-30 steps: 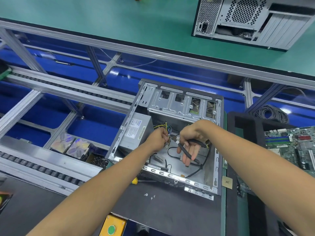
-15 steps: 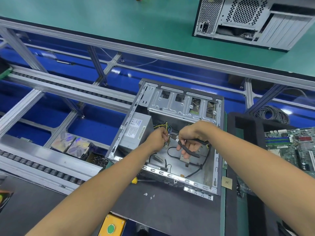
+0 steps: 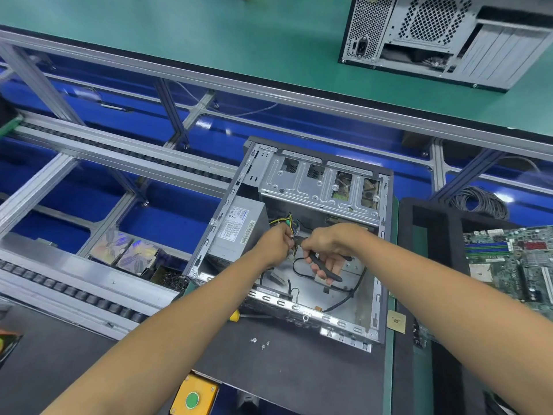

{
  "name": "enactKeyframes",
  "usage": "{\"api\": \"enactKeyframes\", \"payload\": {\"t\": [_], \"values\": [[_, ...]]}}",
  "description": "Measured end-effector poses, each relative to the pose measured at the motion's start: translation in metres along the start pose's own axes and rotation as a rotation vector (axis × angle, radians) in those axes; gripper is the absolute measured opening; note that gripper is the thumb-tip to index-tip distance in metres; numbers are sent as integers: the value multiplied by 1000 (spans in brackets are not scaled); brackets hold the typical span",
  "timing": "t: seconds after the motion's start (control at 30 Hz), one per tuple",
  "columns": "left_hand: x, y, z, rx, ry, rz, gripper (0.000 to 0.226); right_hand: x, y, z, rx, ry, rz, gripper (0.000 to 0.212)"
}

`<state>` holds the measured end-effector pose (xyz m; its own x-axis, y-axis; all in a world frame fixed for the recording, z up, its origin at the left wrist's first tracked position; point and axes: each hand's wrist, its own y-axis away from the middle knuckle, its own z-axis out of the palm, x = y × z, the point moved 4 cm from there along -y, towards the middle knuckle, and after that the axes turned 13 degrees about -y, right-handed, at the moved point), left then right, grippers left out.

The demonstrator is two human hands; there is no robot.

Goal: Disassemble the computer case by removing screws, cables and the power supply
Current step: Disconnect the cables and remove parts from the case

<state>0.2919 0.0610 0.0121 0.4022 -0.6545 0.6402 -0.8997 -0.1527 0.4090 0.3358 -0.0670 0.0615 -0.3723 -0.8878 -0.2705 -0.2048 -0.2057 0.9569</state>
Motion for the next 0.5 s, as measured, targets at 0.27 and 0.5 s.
{"api": "enactKeyframes", "payload": {"t": [0.27, 0.5], "values": [[6, 3, 4, -76, 103, -84, 20, 20, 10, -13, 105, 18, -30, 18], [11, 13, 7, -195, 305, -141, 31, 38, 0, -6, 144, 46, 6, 28]]}}
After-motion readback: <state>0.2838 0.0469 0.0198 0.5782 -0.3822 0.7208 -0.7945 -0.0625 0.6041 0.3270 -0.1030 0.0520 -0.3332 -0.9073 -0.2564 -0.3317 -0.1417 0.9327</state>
